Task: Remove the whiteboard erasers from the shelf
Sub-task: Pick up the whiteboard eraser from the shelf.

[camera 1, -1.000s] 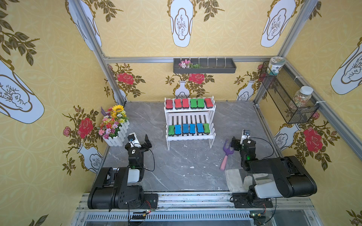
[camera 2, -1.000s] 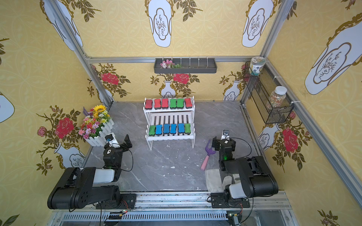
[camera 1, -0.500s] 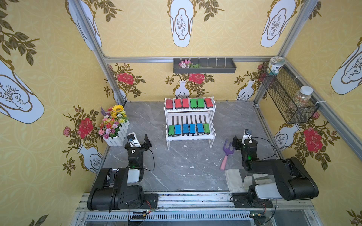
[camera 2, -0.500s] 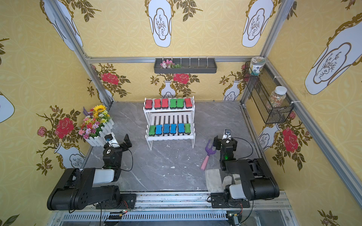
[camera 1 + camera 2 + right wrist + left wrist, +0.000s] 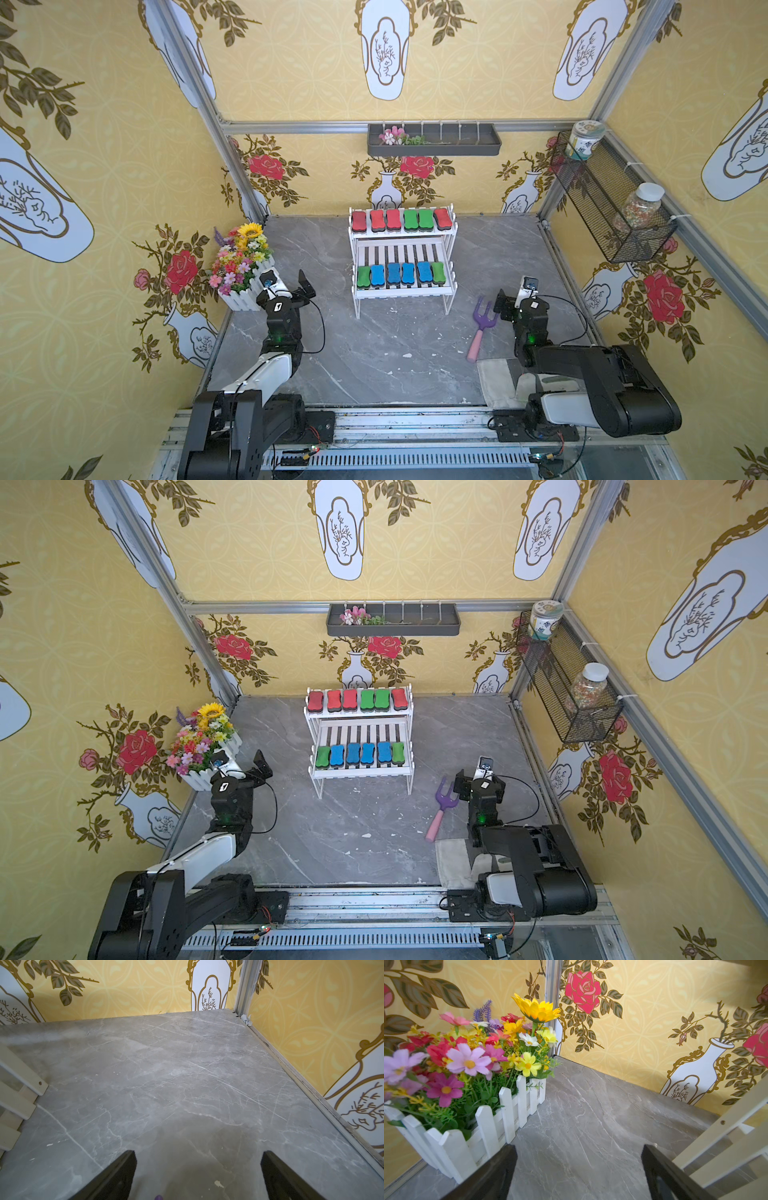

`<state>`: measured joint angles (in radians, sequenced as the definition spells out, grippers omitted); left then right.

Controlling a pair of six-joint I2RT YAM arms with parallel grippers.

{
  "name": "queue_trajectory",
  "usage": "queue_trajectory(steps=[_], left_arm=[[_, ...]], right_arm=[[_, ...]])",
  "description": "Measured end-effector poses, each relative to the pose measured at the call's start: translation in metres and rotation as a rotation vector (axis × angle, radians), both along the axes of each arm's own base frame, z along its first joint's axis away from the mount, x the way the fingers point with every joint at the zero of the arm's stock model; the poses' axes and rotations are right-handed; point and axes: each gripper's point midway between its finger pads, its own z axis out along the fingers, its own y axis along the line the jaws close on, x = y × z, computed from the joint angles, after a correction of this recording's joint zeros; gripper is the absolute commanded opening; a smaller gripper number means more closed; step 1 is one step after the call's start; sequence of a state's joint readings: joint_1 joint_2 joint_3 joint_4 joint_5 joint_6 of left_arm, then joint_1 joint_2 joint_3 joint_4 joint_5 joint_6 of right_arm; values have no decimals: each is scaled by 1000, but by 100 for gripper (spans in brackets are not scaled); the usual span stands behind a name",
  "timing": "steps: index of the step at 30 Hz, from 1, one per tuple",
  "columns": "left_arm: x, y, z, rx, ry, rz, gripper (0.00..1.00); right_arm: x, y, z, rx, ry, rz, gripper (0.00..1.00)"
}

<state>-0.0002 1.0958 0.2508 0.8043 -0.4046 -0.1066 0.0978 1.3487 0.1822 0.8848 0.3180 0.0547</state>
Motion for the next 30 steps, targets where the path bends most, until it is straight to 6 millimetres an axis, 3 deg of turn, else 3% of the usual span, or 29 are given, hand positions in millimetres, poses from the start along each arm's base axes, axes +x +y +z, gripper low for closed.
queue_trajectory(steps=[2, 5, 10, 14, 18, 24, 30], left_arm=[[2, 0, 12, -10, -31, -1, 99], [14, -5, 37, -43, -77, -25, 99], [36, 4, 67, -218, -101, 49, 100], [42, 15, 91, -364, -97, 141, 100], [33, 14, 93, -477, -62, 169, 100], [21, -8, 94, -609, -52, 61, 100], [15, -43, 100, -725, -17, -126, 99]], right_arm=[[5, 5, 12, -19, 5, 0, 97], [24, -9, 58, 0, -81, -70, 97], [13, -24, 59, 11, -31, -173, 97], [8, -42, 95, 147, -112, -339, 97], [10, -48, 111, 275, -102, -405, 97], [10, -22, 87, 359, 75, -291, 97], [14, 26, 111, 403, 188, -91, 100]])
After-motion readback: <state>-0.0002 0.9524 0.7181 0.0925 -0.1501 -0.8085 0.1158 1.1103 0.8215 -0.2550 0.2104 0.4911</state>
